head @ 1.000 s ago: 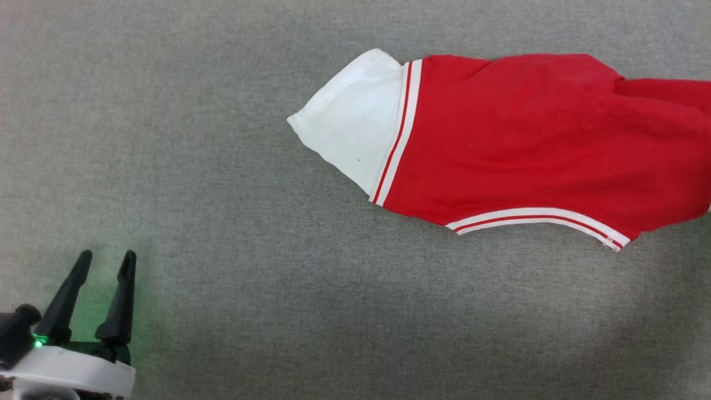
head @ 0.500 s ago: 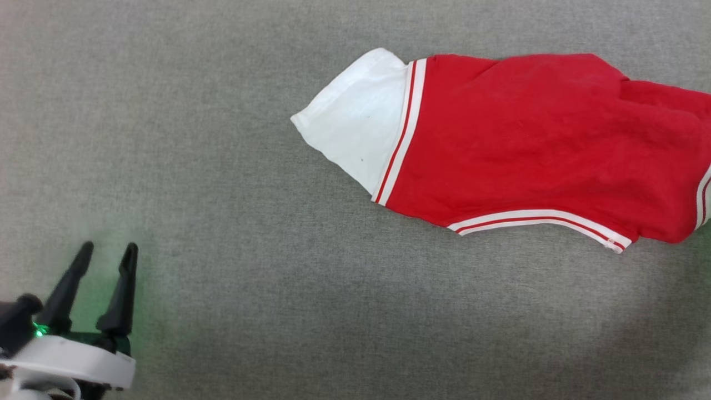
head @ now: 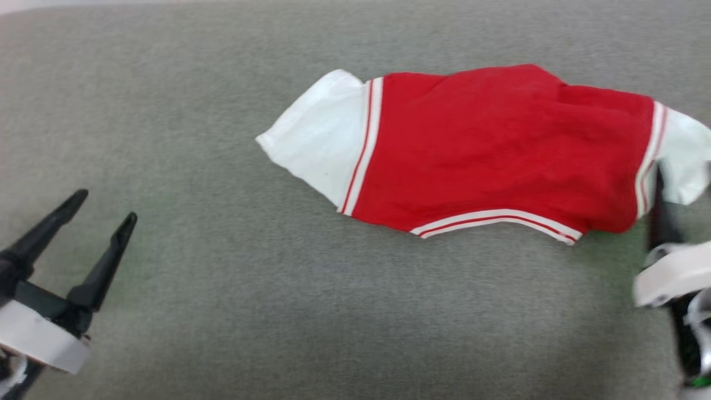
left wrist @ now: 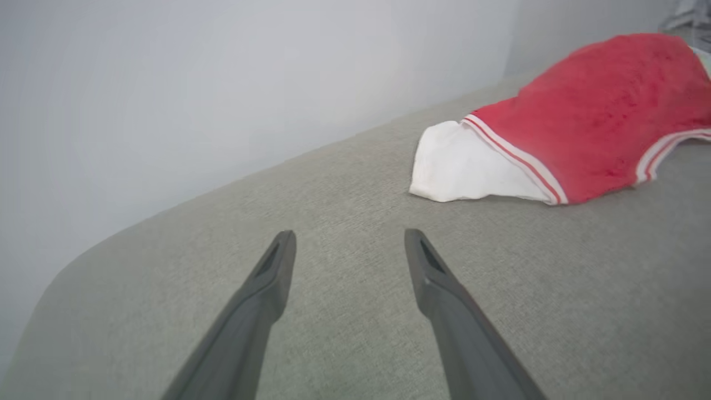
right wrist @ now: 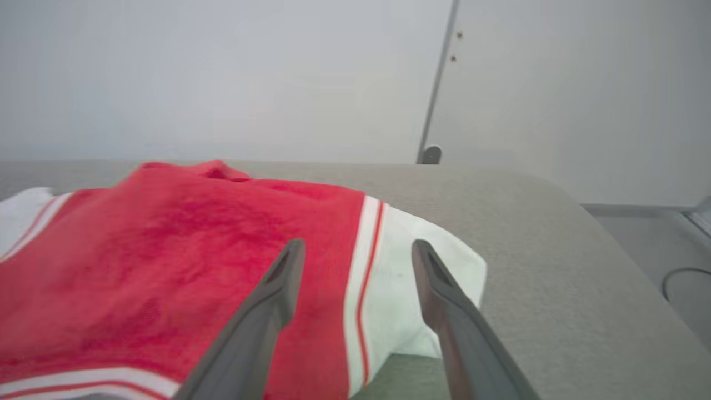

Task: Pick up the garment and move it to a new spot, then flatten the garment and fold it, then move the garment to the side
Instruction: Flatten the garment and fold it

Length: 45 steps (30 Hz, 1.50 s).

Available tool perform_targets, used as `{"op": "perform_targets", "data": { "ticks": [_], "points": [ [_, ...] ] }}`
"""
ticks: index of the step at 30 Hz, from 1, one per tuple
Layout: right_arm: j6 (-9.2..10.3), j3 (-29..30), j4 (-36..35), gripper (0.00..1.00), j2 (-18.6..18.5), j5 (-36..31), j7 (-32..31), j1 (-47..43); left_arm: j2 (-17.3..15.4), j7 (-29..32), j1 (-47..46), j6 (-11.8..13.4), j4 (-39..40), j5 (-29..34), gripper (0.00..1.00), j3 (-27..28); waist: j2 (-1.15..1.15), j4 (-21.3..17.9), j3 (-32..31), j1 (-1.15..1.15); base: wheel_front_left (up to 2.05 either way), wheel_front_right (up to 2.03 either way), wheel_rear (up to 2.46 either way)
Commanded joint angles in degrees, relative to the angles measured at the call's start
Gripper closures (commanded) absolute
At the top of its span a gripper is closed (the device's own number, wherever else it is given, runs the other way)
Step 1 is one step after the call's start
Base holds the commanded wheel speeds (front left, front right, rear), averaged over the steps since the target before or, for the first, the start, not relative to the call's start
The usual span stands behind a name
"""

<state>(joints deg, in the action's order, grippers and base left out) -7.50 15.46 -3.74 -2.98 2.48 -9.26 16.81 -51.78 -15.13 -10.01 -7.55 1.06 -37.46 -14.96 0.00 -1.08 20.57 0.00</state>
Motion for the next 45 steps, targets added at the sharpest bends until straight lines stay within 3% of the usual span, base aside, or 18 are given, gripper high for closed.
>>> {"op": "perform_targets", "data": {
  "ticks": [1,7,10,12,19,21,24,30,36,45],
  "points": [
    [0.03,-3.9,-2.6,0.00,0.1,1.3,0.6,-2.9,-4.6,0.0,-2.1,0.1,0.9,-1.5,0.00,-3.8,0.00,-3.0,-0.7,0.00,0.00,0.00,0.00],
    [0.03,-13.4,-7.1,0.00,0.1,4.6,2.2,-9.0,-20.6,3.5,-12.1,0.1,6.5,-5.5,0.00,-22.3,0.00,-7.5,-0.2,0.00,0.00,0.00,0.00],
    [0.03,-16.1,-7.5,0.00,0.1,5.2,3.2,-10.4,-24.5,7.7,-18.9,0.1,10.1,-5.8,0.00,-30.7,0.00,-9.7,0.7,0.00,0.00,0.00,0.00],
    [0.03,-17.2,-7.7,0.00,0.1,5.5,3.7,-10.6,-25.5,10.8,-24.1,0.1,11.9,-5.3,0.00,-36.0,0.00,-10.9,1.4,0.00,0.00,0.00,0.00],
    [0.03,-18.8,-9.5,0.00,0.1,5.8,4.7,-11.3,-20.6,19.4,-45.5,0.1,10.7,-2.5,0.00,-54.7,0.00,-13.9,4.5,0.00,0.00,0.00,0.00],
    [0.03,-18.8,-9.9,0.00,0.1,5.8,5.1,-11.4,-18.4,20.4,-50.8,0.1,8.8,-2.5,0.00,-57.3,0.00,-14.5,5.2,0.00,0.00,0.00,0.00],
    [0.03,-19.2,-10.1,0.00,0.2,6.1,5.7,-11.3,-15.9,23.2,-52.5,0.1,7.1,-0.2,0.00,-58.6,0.00,-15.3,6.3,0.00,0.00,0.00,0.00],
    [0.03,-19.8,-10.2,0.00,0.1,6.9,6.5,-11.5,-15.3,27.4,-50.6,0.1,7.8,2.3,0.00,-58.3,0.00,-16.7,7.7,0.00,0.00,0.00,0.00],
    [0.03,-19.5,-10.2,0.00,0.1,7.3,7.5,-11.7,-15.9,25.8,-50.8,0.2,5.7,5.8,0.00,-58.5,0.00,-17.3,8.6,0.00,0.00,0.00,0.00],
    [0.03,-20.8,-9.1,0.00,0.1,7.2,6.3,-10.1,-12.5,23.1,-52.5,0.3,-1.3,8.8,0.00,-58.8,0.00,-17.4,10.1,0.00,0.00,0.00,0.00]
  ]
}}
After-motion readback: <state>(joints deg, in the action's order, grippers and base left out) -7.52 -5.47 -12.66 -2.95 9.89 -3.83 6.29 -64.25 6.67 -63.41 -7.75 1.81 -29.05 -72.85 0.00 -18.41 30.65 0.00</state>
